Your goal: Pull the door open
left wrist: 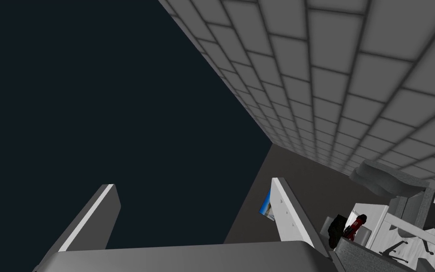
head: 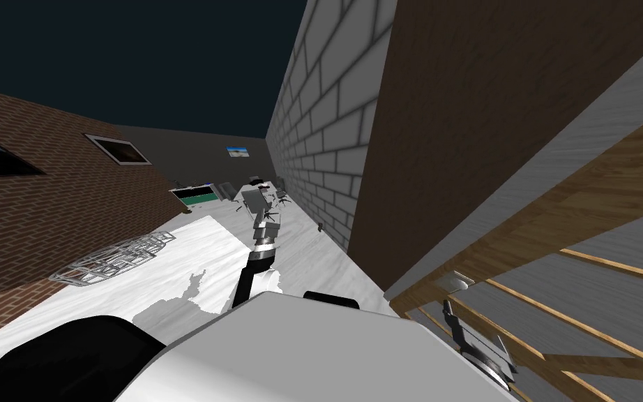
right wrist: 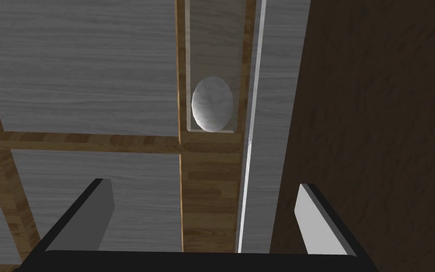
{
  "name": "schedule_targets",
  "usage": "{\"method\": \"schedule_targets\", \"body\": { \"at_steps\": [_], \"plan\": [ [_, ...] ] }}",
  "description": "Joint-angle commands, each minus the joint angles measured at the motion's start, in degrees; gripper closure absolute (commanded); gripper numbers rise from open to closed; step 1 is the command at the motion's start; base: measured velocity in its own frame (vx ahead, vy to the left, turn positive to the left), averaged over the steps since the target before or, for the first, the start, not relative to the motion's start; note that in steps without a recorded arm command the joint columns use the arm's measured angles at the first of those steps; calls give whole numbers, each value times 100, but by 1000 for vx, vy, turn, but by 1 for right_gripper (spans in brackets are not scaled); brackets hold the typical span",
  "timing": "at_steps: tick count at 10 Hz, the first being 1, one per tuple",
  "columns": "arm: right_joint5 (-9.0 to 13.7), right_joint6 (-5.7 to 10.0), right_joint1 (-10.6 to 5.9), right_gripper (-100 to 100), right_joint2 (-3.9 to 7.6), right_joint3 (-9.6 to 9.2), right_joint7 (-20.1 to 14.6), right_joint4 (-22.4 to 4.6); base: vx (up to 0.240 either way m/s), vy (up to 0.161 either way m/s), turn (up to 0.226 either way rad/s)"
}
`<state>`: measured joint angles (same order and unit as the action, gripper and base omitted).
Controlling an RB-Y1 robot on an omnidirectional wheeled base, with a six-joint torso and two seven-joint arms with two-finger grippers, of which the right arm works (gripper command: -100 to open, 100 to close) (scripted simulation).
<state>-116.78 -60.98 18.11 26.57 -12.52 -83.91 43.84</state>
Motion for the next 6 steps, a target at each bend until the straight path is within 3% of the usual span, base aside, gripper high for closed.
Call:
{"method": "schedule_targets", "body": {
  "at_steps": [1,6],
  "plan": [
    [0,0,0,-100,0,0,0,0,-18,22,-4],
    [49,17,-181,-100,50,-66,-1,-121,134,-125,-12]
  ]
}}
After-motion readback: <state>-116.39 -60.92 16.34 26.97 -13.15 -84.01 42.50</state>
